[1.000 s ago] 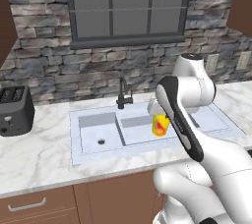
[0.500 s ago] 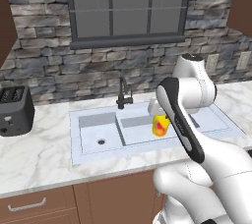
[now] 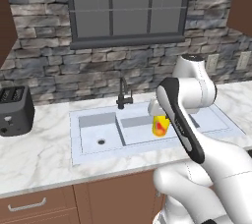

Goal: Pick the cup and bowl from the counter and place them on the counter next to the sink.

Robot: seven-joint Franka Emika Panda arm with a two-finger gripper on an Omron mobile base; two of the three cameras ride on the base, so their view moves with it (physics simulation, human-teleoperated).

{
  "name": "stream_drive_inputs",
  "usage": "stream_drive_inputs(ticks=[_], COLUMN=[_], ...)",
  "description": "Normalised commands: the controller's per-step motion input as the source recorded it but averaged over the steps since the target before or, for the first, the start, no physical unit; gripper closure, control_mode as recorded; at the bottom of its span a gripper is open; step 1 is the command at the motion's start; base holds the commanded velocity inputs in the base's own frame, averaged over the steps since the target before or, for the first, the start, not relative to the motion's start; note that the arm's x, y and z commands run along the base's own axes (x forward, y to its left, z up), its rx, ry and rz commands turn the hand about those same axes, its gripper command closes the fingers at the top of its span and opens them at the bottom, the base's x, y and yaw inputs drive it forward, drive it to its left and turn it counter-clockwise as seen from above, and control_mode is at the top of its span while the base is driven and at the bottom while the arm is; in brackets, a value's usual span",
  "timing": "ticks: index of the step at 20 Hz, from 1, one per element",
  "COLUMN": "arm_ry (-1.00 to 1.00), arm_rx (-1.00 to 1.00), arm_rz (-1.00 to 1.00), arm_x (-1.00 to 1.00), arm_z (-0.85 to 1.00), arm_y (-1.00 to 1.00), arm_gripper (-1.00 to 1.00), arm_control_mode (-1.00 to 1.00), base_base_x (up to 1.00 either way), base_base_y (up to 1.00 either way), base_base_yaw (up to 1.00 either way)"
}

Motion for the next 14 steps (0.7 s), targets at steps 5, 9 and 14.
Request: stream_drive_inputs(ticks=[5,9,14], arm_ry=[0.00,-0.01,0.00], arm_rx=[0.00,0.00,0.00], arm_rz=[0.00,0.01,0.05], arm_x=[0.00,0.13,0.52], arm_z=[0.00,0.00,-0.04], arm_y=[0.07,0.49,0.59], arm_gripper=[1.00,1.00,1.00], arm_control_mode=[-1.00,-1.00,-1.00], base_base_x=[0.00,0.00,0.00], base_base_y=[0.00,0.00,0.00], base_base_yaw=[0.00,0.00,0.00])
